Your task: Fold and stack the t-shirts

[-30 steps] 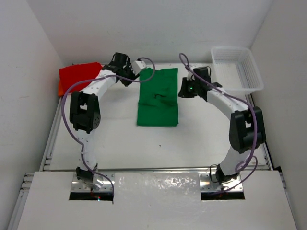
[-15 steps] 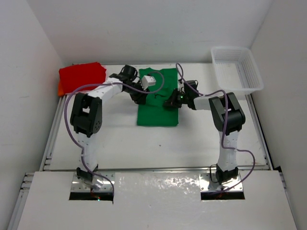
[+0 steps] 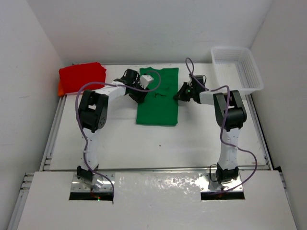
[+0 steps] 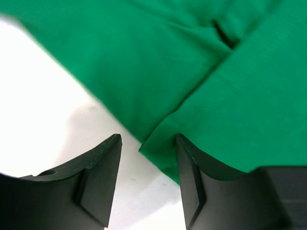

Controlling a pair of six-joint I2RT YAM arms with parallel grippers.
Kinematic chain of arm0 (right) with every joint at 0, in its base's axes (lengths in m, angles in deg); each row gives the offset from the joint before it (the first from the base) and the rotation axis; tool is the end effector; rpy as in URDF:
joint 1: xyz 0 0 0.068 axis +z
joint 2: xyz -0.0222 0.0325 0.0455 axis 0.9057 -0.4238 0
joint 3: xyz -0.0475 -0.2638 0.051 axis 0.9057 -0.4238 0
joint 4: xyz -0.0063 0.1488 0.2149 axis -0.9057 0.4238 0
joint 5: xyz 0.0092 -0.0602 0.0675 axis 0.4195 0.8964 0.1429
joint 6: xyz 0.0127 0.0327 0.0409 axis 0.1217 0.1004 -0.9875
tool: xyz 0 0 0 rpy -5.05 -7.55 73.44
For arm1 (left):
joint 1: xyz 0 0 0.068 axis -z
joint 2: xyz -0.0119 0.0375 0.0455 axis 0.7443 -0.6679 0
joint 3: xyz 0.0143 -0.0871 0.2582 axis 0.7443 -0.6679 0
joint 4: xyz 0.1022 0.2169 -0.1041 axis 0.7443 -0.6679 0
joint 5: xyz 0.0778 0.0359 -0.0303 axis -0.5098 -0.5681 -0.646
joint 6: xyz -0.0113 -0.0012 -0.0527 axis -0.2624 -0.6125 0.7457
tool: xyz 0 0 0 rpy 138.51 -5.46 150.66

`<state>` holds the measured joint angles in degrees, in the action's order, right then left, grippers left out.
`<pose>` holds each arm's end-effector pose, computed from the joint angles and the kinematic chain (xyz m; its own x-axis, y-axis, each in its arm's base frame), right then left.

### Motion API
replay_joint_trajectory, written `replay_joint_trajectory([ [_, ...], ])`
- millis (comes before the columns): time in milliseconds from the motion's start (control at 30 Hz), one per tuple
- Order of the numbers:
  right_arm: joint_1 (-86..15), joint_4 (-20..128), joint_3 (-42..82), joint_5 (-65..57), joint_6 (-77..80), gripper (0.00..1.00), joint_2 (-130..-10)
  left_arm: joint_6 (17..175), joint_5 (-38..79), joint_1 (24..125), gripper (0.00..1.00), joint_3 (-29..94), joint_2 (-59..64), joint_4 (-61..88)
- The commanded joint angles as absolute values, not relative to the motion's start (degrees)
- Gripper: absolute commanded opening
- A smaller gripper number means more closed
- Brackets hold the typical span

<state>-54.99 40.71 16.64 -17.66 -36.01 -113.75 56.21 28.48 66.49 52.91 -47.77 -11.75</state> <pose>0.4415 0.0905 0.1041 -0.7558 0.5292 -0.3858 0.1266 0.6961 0.7067 0.4447 -0.1584 0.1548 -0.4889 0.6352 -0.5979 0.7661 0.6405 0.0539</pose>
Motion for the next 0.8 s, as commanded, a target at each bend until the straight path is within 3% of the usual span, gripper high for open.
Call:
replay_joint_trajectory([
  [0,-55.16,47.12,20.48,-12.66,-29.44,0.00,-113.31,61.27,18.34,65.59,0.47,55.23,-46.44,-5.71],
  [100,-56.04,50.29,21.01,-10.98,-26.89,0.00,-109.90,62.34,17.43,64.97,0.47,57.60,-46.62,-7.28],
  [200,-56.40,55.81,21.62,-9.05,-21.97,0.08,-104.02,60.76,23.13,64.88,0.47,57.26,-42.95,-10.01],
  [300,-55.87,65.13,21.63,-5.88,-17.22,0.25,-98.82,54.45,30.60,65.06,0.47,55.59,-36.54,-13.51],
  [367,-55.00,72.58,19.09,-3.87,-16.59,0.44,-94.16,41.73,36.56,65.58,0.47,53.49,-33.19,-20.77],
  [400,-53.86,73.50,16.81,-4.12,-17.03,0.47,-92.49,36.20,37.82,66.54,0.47,52.43,-30.21,-24.39],
  [433,-53.15,73.85,11.74,-4.99,-17.64,0.50,-89.52,24.92,38.18,67.34,0.48,50.94,-28.88,-31.47],
  [500,-50.79,73.42,7.15,-6.93,-20.80,0.63,-87.04,17.37,33.81,70.49,0.48,43.84,-25.63,-34.70],
  [600,-47.53,73.24,2.38,-6.85,-24.84,0.68,-85.09,11.89,26.16,74.54,0.49,32.32,-22.02,-30.42],
  [767,-45.67,67.20,-2.19,-8.25,-31.78,0.66,-85.44,13.03,22.28,78.06,0.52,28.34,-22.18,-23.47],
])
